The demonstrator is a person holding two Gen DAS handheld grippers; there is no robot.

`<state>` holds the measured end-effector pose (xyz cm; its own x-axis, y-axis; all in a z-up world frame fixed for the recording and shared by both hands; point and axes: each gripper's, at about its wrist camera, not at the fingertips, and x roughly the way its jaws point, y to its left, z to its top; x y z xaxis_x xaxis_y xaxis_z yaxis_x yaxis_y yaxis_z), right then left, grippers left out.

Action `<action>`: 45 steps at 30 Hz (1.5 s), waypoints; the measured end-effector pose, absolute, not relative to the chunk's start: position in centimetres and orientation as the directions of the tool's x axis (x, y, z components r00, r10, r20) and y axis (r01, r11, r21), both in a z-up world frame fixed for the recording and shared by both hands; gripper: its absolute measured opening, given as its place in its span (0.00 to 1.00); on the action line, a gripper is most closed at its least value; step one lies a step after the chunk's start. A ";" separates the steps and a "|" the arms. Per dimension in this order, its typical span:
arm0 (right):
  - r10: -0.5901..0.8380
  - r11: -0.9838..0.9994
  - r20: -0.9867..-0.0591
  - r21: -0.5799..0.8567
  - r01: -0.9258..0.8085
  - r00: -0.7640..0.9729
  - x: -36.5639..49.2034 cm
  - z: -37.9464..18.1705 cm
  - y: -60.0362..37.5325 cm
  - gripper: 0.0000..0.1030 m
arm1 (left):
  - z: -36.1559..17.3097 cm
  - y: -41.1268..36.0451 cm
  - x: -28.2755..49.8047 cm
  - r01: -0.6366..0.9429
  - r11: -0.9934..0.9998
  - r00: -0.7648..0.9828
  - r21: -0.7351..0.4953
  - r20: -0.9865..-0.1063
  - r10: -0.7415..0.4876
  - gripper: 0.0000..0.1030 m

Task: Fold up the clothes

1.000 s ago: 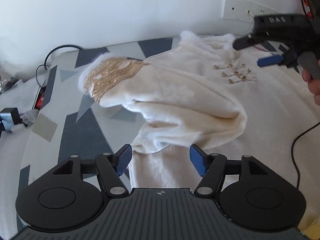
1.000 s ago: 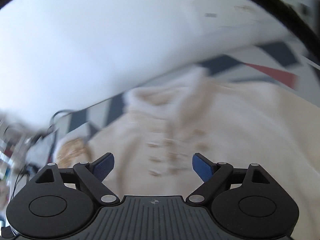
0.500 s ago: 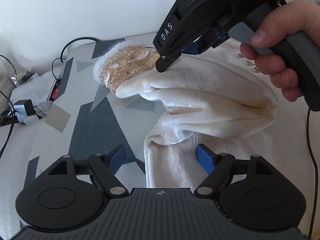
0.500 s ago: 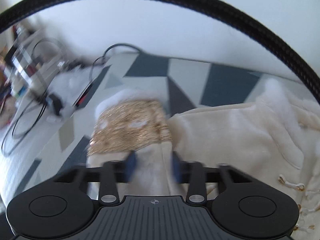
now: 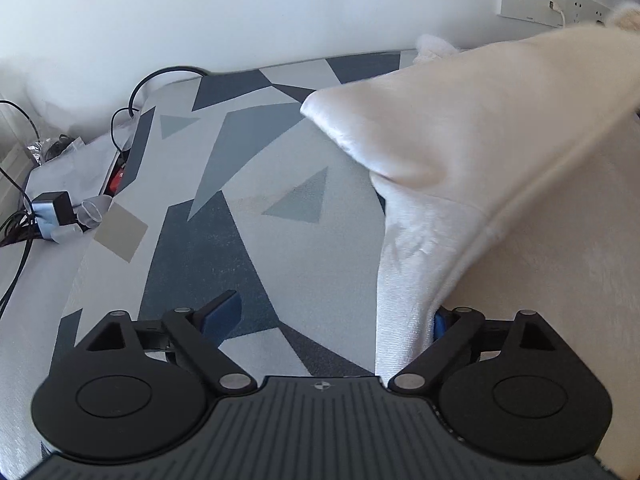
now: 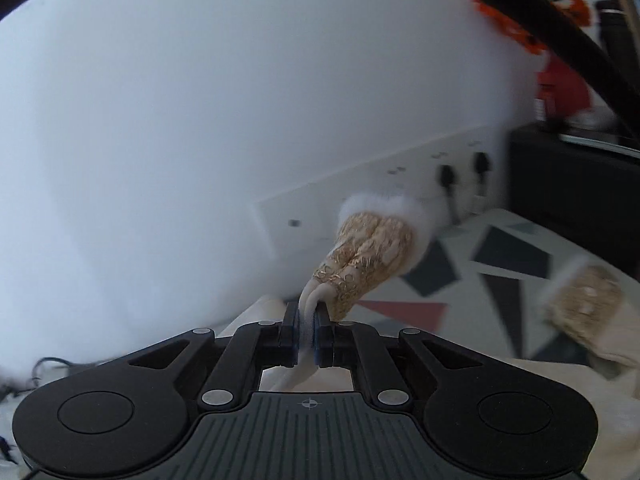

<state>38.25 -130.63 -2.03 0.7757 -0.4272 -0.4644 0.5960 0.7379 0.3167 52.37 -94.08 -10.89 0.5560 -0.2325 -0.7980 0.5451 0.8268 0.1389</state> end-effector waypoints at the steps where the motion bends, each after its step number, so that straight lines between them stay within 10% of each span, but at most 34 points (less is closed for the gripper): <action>1: -0.422 0.723 -0.508 0.311 0.617 0.751 37.0 -3.2 -131.4 0.08 | -10.9 -94.3 52.3 0.545 0.825 0.562 0.149 -0.796 -0.227 0.88; 6: -0.331 0.593 -0.675 0.395 0.702 0.659 32.0 -8.6 -133.7 0.16 | -10.8 -95.3 51.8 0.555 0.803 0.593 0.217 -0.780 -0.200 0.88; 12: -0.312 0.563 -0.663 0.449 0.694 0.681 31.7 -8.7 -132.9 0.21 | -10.7 -95.8 51.9 0.555 0.790 0.611 0.260 -0.772 -0.175 0.90; 22: -0.309 0.572 -0.816 0.251 0.781 0.488 33.4 -6.5 -129.5 0.33 | -10.4 -96.5 50.0 0.568 0.747 0.670 0.345 -0.721 -0.177 0.89; 27: -0.317 0.752 -0.701 0.225 0.619 0.639 38.0 -1.9 -127.1 0.56 | -9.9 -96.4 48.7 0.631 0.718 0.658 0.293 -0.692 -0.296 0.73; 35: 0.133 0.972 -0.661 0.233 0.034 0.738 54.7 -2.2 -118.5 0.58 | -10.9 -96.9 48.6 0.699 0.678 0.609 0.229 -0.688 -0.395 0.24; 45: 0.255 0.942 -0.887 0.137 -0.308 0.385 66.5 -9.4 -109.4 0.48 | -12.0 -97.0 48.1 0.691 0.693 0.615 0.205 -0.671 -0.415 0.17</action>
